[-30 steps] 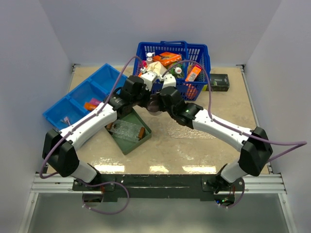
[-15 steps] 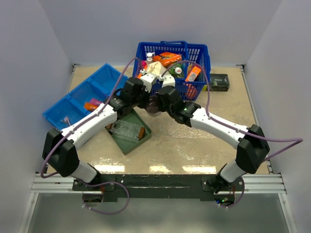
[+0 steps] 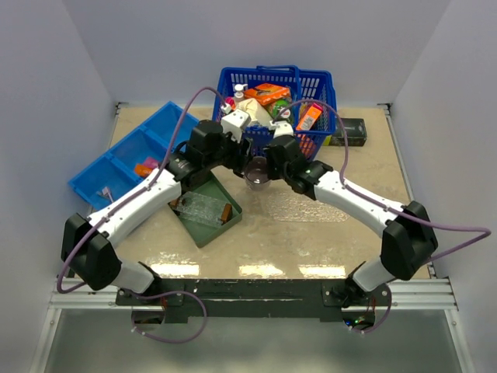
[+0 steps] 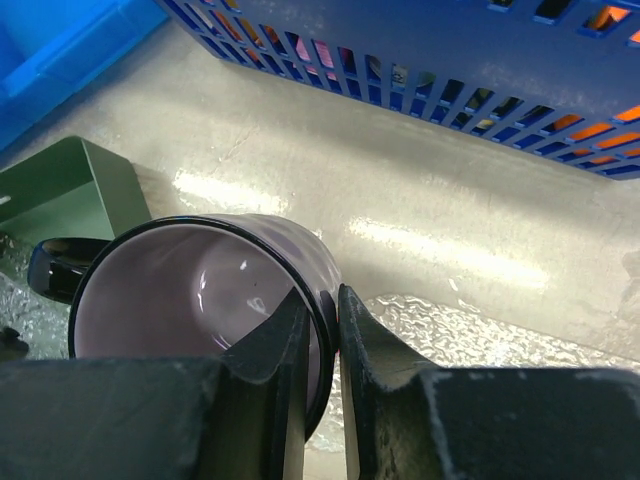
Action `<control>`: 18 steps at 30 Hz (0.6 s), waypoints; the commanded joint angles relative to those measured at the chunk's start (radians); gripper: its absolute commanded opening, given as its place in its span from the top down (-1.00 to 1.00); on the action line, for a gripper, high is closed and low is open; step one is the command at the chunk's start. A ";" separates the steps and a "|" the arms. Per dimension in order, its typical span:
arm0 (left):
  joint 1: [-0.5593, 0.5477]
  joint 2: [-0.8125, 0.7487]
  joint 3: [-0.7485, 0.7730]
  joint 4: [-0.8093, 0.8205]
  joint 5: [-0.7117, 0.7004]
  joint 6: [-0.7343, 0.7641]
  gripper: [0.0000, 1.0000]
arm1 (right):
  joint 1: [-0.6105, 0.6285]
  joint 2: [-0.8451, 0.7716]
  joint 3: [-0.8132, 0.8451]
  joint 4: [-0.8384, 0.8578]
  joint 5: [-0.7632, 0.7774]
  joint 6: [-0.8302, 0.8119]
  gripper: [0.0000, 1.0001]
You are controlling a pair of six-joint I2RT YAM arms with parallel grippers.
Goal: Prepare toiletry sets of a toothbrush and toothpaste on the tray
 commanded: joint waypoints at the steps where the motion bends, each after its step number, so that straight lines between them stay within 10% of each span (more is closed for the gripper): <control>1: 0.031 -0.050 -0.008 0.051 0.048 -0.002 -0.45 | -0.059 -0.122 -0.017 0.097 -0.104 -0.039 1.00; 7: 0.239 -0.124 -0.097 0.188 0.326 -0.113 -0.74 | -0.108 -0.174 -0.037 0.057 -0.165 -0.126 1.00; 18: 0.266 -0.148 -0.142 0.203 0.297 -0.114 -0.70 | -0.126 -0.226 -0.086 -0.041 -0.115 -0.106 1.00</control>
